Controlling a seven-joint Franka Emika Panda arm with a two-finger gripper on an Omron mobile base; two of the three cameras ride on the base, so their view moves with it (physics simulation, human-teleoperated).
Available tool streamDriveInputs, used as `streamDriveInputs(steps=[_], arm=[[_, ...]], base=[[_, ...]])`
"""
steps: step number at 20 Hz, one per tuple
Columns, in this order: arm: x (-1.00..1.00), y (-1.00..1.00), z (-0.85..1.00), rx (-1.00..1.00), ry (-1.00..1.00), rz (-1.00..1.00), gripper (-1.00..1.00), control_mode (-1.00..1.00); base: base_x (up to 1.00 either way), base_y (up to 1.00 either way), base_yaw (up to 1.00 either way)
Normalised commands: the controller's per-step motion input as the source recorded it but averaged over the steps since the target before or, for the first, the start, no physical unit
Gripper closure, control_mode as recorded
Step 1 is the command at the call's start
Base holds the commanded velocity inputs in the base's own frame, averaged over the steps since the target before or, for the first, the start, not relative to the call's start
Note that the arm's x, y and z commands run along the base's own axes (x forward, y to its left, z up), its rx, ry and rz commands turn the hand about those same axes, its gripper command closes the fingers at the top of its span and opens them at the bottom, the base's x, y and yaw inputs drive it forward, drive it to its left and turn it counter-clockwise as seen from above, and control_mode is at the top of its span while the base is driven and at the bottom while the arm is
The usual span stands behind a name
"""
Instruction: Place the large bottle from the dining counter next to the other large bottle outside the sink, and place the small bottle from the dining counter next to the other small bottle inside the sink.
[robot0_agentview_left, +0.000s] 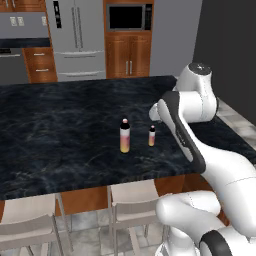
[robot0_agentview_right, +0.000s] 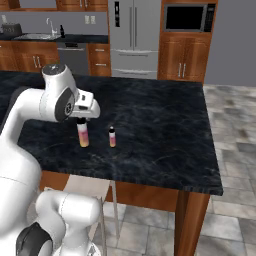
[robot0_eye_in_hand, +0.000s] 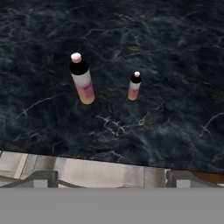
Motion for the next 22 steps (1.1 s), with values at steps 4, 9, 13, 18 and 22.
streamDriveInputs(steps=[4, 9, 13, 18, 22], arm=[[-0.01, 0.14, -0.32, 0.00, -0.11, 0.00, -1.00, -1.00], [0.05, 0.17, -0.34, 0.00, -0.05, 0.00, -1.00, -1.00], [0.22, 0.21, -0.30, 0.00, 0.00, 0.00, -1.00, -1.00], [0.25, 0.23, -0.19, 0.00, 0.00, 0.00, -1.00, -1.00], [0.41, 0.18, -0.16, 0.01, 0.00, 0.00, -1.00, -1.00]], base=[[0.00, 0.00, 0.00], [0.00, 0.00, 0.00], [0.00, 0.00, 0.00], [0.00, 0.00, 0.00], [0.00, 0.00, 0.00]])
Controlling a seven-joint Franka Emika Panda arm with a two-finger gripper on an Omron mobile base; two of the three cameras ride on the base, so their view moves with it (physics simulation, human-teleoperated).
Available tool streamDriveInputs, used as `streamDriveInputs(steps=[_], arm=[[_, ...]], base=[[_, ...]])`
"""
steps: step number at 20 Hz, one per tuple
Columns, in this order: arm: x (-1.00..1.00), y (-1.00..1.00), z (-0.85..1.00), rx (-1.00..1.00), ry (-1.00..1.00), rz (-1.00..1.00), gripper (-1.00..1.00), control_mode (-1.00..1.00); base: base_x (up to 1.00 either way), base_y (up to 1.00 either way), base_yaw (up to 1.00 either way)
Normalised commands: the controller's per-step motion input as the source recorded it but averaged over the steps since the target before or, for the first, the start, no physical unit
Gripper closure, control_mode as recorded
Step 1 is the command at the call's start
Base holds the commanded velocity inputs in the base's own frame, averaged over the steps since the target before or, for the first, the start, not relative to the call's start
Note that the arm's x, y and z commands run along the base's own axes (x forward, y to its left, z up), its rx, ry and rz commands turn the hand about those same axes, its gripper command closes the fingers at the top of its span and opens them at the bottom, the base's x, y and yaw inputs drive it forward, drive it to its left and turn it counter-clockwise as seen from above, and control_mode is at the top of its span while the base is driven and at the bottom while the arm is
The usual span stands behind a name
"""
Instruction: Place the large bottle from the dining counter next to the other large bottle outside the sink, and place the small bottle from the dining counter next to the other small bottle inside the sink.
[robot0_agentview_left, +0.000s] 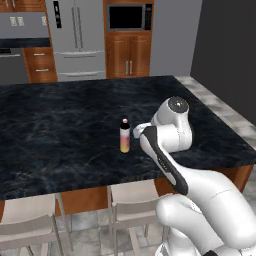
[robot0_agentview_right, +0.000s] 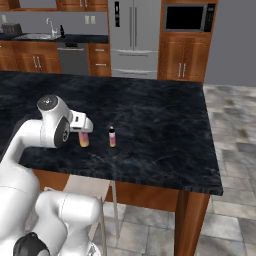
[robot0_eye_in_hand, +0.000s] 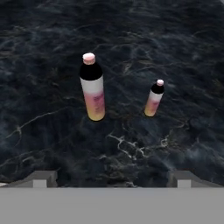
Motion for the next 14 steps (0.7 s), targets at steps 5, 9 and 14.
streamDriveInputs(steps=[5, 9, 14], arm=[[0.46, 0.18, -0.14, 0.02, 0.00, 0.00, -1.00, -1.00], [0.42, 0.20, -0.09, 0.04, 0.00, 0.00, -1.00, -1.00], [0.38, 0.25, -0.08, 0.02, 0.00, 0.00, -1.00, -1.00]], base=[[0.00, 0.00, 0.00], [0.00, 0.00, 0.00], [0.00, 0.00, 0.00]])
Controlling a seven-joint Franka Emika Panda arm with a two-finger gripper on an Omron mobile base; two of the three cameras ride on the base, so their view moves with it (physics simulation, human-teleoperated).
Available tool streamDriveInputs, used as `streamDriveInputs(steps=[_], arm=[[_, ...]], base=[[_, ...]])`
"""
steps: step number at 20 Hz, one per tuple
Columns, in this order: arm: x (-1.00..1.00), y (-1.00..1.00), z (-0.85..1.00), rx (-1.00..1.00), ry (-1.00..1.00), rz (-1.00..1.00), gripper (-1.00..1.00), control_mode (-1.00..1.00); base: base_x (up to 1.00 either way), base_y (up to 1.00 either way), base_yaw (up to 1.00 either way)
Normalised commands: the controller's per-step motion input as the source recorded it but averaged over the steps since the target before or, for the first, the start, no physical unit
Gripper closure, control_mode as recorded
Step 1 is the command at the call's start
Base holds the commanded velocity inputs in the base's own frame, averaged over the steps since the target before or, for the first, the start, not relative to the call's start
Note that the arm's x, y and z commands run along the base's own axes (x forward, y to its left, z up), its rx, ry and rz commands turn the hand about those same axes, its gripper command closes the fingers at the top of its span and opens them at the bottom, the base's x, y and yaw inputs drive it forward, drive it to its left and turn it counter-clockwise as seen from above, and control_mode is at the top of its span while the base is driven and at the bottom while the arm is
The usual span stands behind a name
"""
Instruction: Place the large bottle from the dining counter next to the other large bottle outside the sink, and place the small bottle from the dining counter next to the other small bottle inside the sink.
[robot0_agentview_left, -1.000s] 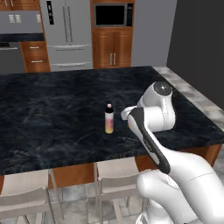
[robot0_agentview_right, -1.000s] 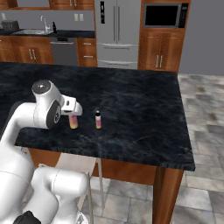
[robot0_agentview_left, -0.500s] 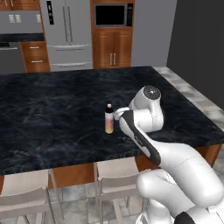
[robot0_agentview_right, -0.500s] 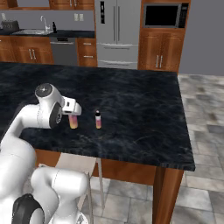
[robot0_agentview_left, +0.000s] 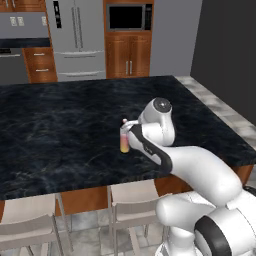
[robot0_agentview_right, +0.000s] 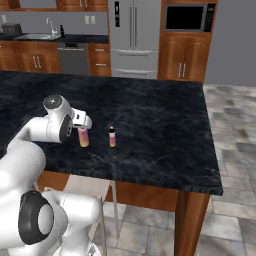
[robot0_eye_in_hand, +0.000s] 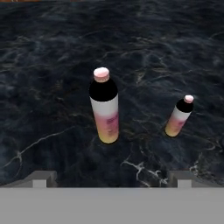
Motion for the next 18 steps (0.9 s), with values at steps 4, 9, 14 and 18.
streamDriveInputs(steps=[4, 9, 14, 18], arm=[[0.37, 0.22, -0.10, 0.01, 0.00, 0.00, -1.00, -1.00], [0.33, 0.14, -0.07, 0.00, 0.00, 0.00, -1.00, -1.00], [0.33, 0.07, -0.07, 0.00, 0.00, 0.00, -1.00, -1.00], [0.29, 0.05, -0.07, 0.00, 0.00, 0.00, -1.00, -1.00]], base=[[0.00, 0.00, 0.00], [0.00, 0.00, 0.00], [0.00, 0.00, 0.00], [0.00, 0.00, 0.00]])
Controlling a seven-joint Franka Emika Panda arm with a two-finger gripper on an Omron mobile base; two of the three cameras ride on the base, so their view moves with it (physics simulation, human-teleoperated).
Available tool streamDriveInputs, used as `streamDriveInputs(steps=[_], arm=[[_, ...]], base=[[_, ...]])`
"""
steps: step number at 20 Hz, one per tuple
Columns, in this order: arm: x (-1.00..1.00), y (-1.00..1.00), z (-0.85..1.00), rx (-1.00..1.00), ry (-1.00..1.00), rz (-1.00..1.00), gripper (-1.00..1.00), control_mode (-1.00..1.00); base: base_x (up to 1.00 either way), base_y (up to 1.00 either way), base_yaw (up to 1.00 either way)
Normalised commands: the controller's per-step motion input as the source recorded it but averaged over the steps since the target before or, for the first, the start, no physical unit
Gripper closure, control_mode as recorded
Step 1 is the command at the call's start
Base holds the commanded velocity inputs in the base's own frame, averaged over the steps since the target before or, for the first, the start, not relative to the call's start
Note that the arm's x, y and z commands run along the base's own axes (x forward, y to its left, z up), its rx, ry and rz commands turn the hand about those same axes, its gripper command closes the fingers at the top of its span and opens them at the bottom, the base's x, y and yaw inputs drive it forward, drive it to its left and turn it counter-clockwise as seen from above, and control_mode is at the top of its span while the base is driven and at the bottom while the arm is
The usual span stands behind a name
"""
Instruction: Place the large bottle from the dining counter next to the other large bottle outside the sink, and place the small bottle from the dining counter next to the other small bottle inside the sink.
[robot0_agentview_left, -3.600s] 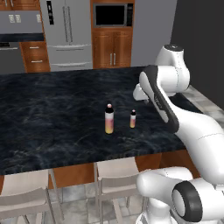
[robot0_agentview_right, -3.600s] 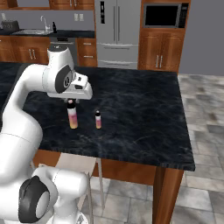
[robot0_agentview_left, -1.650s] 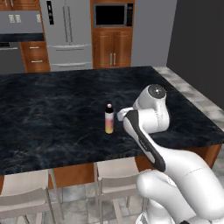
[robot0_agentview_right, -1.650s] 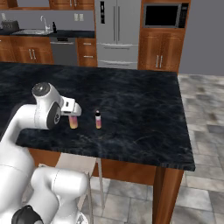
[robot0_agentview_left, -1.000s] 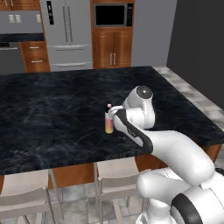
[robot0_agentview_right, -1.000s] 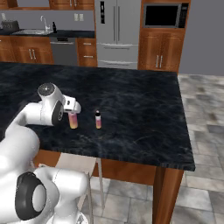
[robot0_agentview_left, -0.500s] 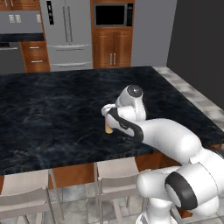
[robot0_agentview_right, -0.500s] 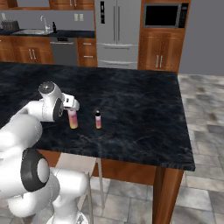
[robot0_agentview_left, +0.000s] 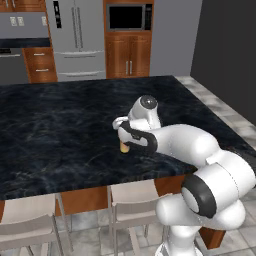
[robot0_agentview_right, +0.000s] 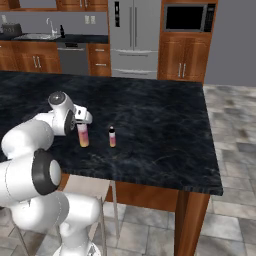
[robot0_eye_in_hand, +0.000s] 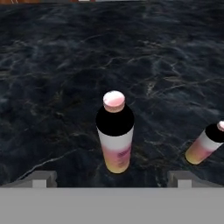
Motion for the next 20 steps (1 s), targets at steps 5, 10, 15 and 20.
streamDriveInputs(steps=[5, 10, 15, 20], arm=[[0.23, 0.05, -0.16, 0.00, 0.00, 0.00, -1.00, -1.00], [0.17, 0.07, -0.21, 0.00, 0.00, 0.00, -1.00, -1.00], [0.14, 0.03, -0.15, 0.00, 0.00, 0.00, -1.00, -1.00], [0.16, 0.00, -0.08, 0.00, 0.00, 0.00, -1.00, -1.00]], base=[[0.00, 0.00, 0.00], [0.00, 0.00, 0.00], [0.00, 0.00, 0.00], [0.00, 0.00, 0.00]])
